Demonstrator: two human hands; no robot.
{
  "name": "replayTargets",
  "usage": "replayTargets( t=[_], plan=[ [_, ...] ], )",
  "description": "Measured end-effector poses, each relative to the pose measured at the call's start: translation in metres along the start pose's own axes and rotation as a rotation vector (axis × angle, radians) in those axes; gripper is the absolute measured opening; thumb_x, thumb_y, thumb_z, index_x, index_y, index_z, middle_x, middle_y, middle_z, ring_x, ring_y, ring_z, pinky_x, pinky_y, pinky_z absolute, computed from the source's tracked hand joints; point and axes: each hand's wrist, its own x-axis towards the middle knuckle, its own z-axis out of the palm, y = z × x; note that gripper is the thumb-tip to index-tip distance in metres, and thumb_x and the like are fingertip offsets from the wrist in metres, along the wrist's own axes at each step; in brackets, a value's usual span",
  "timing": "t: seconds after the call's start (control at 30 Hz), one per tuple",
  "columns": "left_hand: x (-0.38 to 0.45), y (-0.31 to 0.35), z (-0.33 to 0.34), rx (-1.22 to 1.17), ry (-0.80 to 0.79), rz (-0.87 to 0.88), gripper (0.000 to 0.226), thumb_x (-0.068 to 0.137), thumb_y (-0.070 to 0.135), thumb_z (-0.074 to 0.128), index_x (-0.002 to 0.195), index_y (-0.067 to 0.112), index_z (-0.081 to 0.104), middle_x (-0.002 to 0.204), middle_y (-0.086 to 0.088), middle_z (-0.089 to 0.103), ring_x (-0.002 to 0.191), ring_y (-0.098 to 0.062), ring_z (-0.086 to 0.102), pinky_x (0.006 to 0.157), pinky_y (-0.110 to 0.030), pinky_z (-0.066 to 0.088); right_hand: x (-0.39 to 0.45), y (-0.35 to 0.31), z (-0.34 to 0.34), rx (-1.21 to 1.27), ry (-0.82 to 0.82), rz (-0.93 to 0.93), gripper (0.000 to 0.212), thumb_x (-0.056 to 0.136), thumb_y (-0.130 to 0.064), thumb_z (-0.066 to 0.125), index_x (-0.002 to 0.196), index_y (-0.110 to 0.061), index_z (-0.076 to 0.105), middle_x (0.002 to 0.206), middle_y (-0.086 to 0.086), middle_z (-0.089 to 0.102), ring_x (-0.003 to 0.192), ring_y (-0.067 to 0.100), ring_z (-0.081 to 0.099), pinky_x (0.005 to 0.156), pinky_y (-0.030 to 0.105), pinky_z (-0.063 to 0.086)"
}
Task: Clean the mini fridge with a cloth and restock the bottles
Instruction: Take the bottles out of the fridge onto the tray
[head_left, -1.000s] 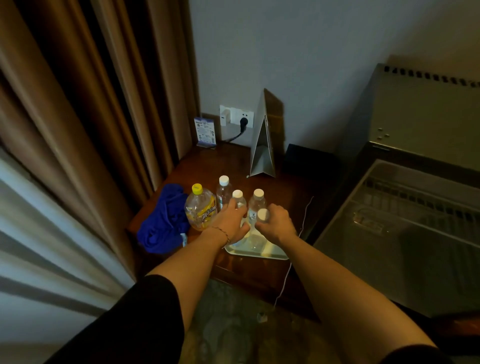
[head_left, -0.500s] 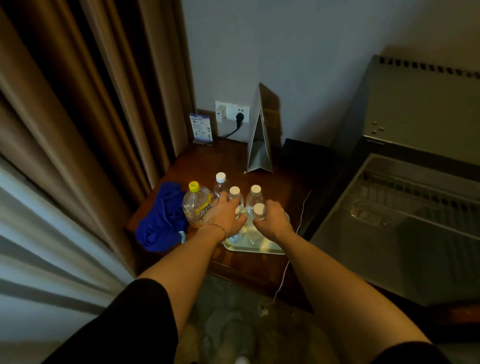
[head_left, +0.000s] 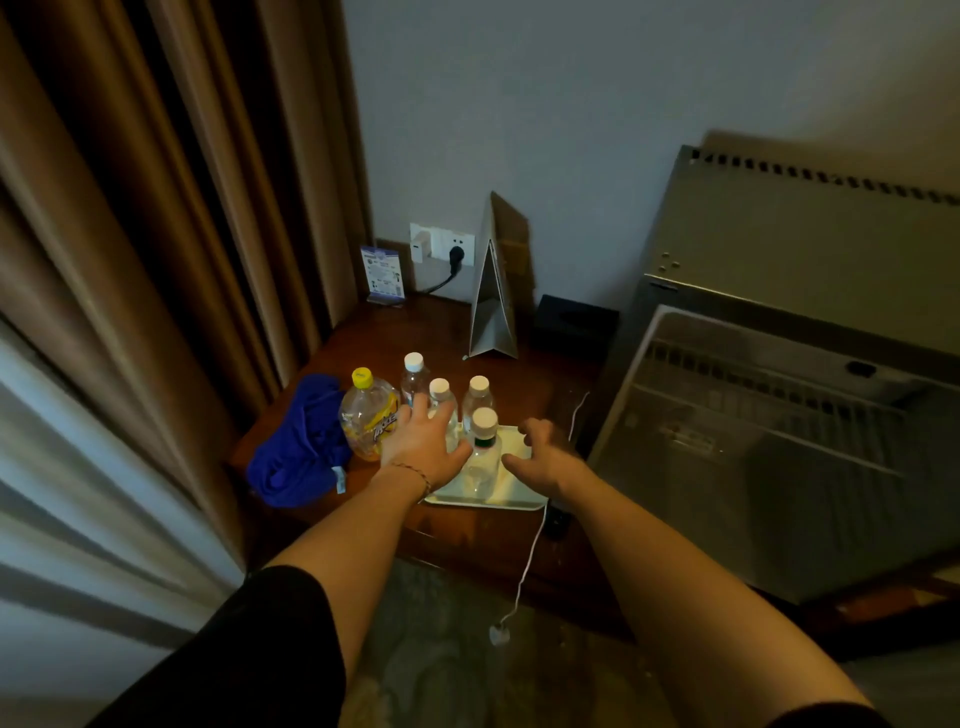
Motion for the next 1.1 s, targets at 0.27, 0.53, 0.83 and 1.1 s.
replayTargets(
  t=[0.27,0.53,0.83,1.1],
  plan=[
    [-0.028,0.064,0.0,0.012,0.012,0.005,0.063,0.089,0.057,0.049,0.144,0.03,0.034,0.147,-0.006,0.029,0.133,-0.029,0.032,0.096,-0.047,0.047,-0.046,0.043,-0.027,-0.046,0.009,-0.07,0.051,0.093,-0.036,0.066,0.137,-0.014,0.051,0.133,0.009,0.056,0.117,0.026,0.058,0.096,0.037,0.05],
    [-0.047,0.166,0.045,0.038,-0.216,0.139,0.065,0.088,0.06,0.051,0.142,0.025,0.041,0.139,-0.011,0.044,0.121,-0.033,0.048,0.096,-0.047,0.049,-0.087,0.132,-0.082,-0.139,0.063,0.028,0.058,0.096,-0.047,0.059,0.142,-0.014,0.048,0.141,0.008,0.049,0.123,0.029,0.053,0.101,0.039,0.048],
    [-0.058,0.233,0.067,0.065,-0.232,0.192,0.059,0.093,0.058,0.048,0.141,0.026,0.039,0.145,-0.009,0.04,0.126,-0.033,0.048,0.099,-0.043,0.047,-0.105,0.209,-0.094,-0.222,0.104,0.142,0.071,0.099,-0.055,0.048,0.155,-0.016,0.029,0.161,0.006,0.025,0.14,0.028,0.035,0.112,0.041,0.038],
    [-0.049,0.209,0.091,0.112,-0.232,0.182,0.058,0.092,0.06,0.048,0.139,0.028,0.04,0.144,-0.006,0.038,0.127,-0.029,0.047,0.097,-0.043,0.049,-0.069,0.215,-0.071,-0.284,0.178,0.038,0.065,0.099,-0.049,0.05,0.152,-0.015,0.032,0.159,0.009,0.026,0.14,0.03,0.033,0.109,0.044,0.039]
  ],
)
